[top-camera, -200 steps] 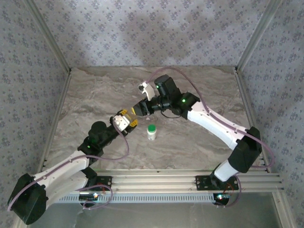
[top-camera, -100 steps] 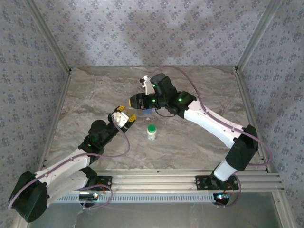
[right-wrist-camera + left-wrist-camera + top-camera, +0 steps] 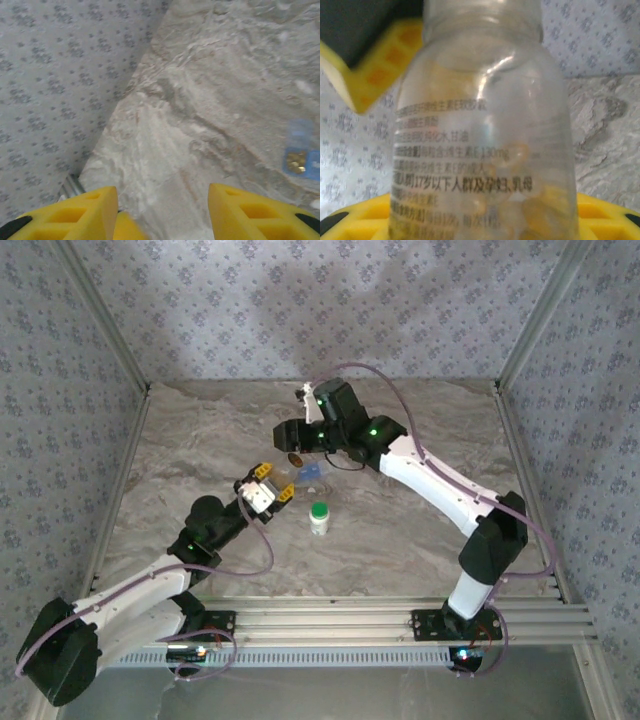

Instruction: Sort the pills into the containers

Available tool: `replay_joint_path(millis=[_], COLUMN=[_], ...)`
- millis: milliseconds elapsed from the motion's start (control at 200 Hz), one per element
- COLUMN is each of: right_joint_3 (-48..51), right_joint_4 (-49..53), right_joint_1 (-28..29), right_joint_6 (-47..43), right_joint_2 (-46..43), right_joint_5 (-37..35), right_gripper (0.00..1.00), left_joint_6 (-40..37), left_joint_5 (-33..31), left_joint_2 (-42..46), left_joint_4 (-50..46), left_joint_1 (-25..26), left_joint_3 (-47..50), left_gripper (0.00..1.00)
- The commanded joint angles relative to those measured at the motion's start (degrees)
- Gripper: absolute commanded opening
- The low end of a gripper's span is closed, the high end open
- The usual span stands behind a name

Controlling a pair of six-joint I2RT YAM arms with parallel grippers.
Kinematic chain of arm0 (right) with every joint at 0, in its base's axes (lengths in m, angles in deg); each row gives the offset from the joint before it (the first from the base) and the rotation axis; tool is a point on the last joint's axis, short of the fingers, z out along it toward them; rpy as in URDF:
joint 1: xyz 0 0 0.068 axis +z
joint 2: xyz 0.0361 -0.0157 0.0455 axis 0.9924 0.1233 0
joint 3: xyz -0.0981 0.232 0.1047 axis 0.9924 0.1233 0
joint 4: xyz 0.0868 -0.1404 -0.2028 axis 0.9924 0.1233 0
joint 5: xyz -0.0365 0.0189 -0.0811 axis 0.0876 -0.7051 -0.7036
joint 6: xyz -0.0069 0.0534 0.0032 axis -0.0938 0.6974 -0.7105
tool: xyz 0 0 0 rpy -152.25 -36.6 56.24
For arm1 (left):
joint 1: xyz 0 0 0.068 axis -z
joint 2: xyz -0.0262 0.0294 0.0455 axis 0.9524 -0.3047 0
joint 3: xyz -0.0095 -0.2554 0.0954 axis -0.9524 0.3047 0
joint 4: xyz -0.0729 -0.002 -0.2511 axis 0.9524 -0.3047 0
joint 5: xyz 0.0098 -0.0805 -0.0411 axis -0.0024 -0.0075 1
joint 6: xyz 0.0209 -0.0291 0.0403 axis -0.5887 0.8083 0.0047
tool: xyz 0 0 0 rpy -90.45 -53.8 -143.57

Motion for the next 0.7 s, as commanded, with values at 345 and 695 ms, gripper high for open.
replay_joint_path(millis=[345, 695], right_joint_3=[-6.17, -0.89], right_joint_4=[2.51, 15.83], right_joint_1=[-5.95, -11.43], right_joint_6=[-6.69, -77.17], right_joint_2=[-0.83, -10.83], right_joint_5=[3.45, 26.20], right_gripper=[0.59, 0.67], left_joint_6=[-0.08, -0.93], left_joint_5=[5.36, 7.56], left_joint_2=[1.19, 7.00], left_joint_4=[6.44, -2.54], left_joint_1=[0.08, -0.44], left_joint_3=[0.43, 2.24], left_gripper=[0.12, 0.12])
